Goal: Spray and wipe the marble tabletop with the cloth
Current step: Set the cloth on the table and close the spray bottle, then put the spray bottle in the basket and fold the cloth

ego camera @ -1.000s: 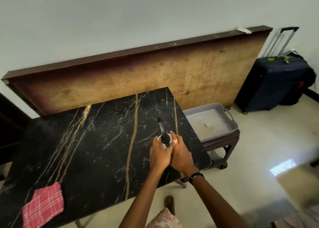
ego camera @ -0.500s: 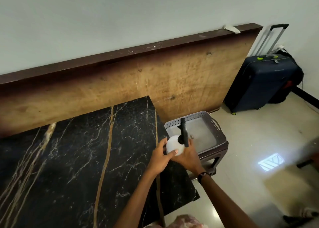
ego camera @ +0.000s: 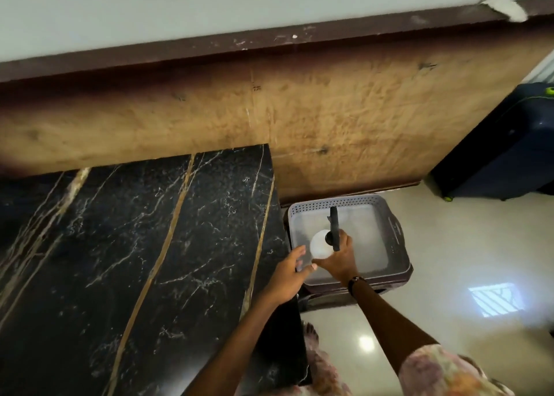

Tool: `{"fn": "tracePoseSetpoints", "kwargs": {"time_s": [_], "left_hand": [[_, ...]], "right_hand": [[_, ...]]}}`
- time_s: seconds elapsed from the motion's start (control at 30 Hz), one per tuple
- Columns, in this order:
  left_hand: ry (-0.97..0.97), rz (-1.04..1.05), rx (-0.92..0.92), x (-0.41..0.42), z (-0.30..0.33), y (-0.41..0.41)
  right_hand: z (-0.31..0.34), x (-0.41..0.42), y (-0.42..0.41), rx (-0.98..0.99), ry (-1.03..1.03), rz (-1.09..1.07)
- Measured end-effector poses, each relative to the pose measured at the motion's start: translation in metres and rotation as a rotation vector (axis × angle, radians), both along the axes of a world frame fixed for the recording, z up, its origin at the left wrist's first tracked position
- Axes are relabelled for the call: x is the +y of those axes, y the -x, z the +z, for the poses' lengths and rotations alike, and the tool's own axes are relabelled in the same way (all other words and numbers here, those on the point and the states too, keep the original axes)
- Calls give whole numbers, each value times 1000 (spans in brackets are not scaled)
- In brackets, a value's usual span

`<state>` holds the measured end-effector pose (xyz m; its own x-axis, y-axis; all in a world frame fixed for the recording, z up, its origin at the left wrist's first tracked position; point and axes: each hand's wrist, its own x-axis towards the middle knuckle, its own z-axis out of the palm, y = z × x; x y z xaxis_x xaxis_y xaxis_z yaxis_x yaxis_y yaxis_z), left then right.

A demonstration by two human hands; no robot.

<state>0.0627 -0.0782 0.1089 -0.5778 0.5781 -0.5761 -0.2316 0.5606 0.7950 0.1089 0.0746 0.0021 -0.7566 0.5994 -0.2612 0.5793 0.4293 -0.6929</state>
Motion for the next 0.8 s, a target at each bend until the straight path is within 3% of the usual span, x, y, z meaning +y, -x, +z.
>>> {"fn": "tracePoseSetpoints", "kwargs": {"time_s": [0.23,0.6,0.8], "left_hand": [[3,238,-66,35,-34,9],[-22,377,-45,51,-55,13],[-19,388,-36,47,-46,5]], "right_hand": [[-54,21,23,-11,81,72],[-112,48,34,-113,140,125],[-74,60,37,-164,201,270]]}}
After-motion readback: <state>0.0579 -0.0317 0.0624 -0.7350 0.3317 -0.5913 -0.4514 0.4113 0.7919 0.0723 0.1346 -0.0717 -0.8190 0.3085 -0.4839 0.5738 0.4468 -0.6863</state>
